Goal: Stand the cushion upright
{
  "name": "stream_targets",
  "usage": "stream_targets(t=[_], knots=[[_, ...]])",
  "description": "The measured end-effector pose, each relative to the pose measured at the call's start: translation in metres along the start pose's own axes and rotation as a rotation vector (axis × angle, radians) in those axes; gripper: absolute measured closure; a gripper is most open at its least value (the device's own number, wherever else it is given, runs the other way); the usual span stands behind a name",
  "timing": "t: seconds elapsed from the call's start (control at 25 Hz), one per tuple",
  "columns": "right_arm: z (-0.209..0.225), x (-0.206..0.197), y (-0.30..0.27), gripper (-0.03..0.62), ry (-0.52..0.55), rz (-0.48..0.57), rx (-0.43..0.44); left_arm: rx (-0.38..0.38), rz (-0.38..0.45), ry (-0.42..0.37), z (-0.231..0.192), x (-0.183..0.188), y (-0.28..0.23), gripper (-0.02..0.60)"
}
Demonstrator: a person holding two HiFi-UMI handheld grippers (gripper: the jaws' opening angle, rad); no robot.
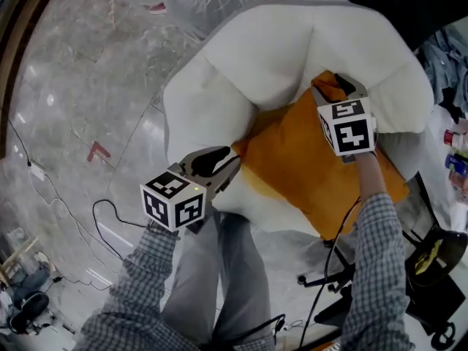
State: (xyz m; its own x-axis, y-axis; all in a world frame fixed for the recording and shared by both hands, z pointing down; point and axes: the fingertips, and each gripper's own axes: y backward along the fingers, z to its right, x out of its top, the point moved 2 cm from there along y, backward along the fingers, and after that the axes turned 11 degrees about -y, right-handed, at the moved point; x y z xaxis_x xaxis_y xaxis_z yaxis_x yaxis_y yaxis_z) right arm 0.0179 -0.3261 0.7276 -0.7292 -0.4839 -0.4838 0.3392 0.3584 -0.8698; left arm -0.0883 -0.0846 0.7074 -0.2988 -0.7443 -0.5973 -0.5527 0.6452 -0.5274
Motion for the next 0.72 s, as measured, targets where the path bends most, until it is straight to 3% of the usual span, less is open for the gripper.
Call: stream_targets(t=[0.28, 0.52, 0.72], knots=[[0.011, -0.021, -0.032, 0.339, -0.016, -0.101, -0.081, -0.016, -0.03, 0.053, -0.014, -0.026, -0.02, 0.439], [0.007, -0.027, -0.038, 0.51, -0.023, -0.12, -0.1, -0.019, -0.058, 0.106, -0.025, -0.046, -0.037, 0.423], [0.008, -0.028, -0.021, 0.549, -0.073, -0.024, -0.091, -0.013, -0.108, 0.166, -0.038, -0.075, -0.051, 0.41]])
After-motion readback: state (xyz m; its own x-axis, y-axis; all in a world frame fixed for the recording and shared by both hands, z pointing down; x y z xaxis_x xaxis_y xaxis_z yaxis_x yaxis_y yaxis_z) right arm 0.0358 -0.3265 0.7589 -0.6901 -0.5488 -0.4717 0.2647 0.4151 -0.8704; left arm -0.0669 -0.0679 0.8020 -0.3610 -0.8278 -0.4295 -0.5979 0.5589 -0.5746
